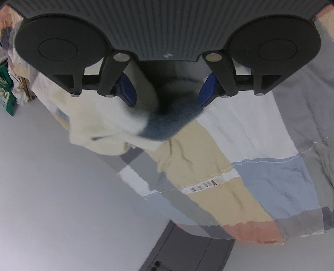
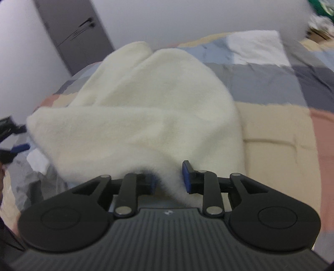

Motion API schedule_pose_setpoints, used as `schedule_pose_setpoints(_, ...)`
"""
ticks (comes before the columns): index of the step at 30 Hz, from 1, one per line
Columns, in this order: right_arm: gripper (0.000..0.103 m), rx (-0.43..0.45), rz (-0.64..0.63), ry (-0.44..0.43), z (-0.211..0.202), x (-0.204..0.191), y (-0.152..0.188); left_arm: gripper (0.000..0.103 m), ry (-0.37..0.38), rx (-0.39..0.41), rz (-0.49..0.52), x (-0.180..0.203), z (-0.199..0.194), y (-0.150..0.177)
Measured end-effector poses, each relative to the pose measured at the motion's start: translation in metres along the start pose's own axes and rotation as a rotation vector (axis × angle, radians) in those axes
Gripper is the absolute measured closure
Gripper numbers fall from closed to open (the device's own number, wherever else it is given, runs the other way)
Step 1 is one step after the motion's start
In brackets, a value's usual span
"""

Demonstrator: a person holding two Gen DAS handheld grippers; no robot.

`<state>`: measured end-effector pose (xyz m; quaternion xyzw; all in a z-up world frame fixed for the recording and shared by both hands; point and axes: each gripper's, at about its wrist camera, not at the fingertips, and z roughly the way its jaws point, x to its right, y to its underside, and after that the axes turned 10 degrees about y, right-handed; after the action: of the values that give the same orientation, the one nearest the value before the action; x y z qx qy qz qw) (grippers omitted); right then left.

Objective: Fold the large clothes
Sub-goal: 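Lift the blanket high with both grippers and shake it out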

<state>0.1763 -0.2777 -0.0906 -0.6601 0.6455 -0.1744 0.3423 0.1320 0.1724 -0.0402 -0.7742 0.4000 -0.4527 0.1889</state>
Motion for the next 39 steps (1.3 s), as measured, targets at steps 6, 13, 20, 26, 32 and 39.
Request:
schedule_pose_setpoints(6,0.047,0.053,0.088,0.031,-0.031,0.014,0.012,0.023,0.156,0.041,-0.008,0.019,-0.044,0.024)
schedule_pose_setpoints(13,0.019,0.074,0.191,-0.044,-0.045,0.022,0.019,0.023,0.191,-0.083,-0.057,0.024,-0.038,0.051)
schedule_pose_setpoints(20,0.015,-0.220,0.709,-0.385,0.006,0.055,0.050,0.023,0.189,-0.259,-0.212,0.010,-0.007,0.072)
schedule_pose_setpoints(26,0.014,-0.277,0.898,-0.338,0.037,0.077,0.060,0.024,0.212,-0.294,-0.276,-0.002,0.018,0.080)
schedule_pose_setpoints(32,0.017,-0.182,0.891,-0.265,0.055,0.094,0.028,0.036,0.209,-0.268,-0.378,-0.017,0.041,0.076)
schedule_pose_setpoints(39,0.078,-0.103,0.895,-0.212,0.060,0.108,0.019,0.079,0.310,-0.168,-0.310,-0.003,0.027,0.059)
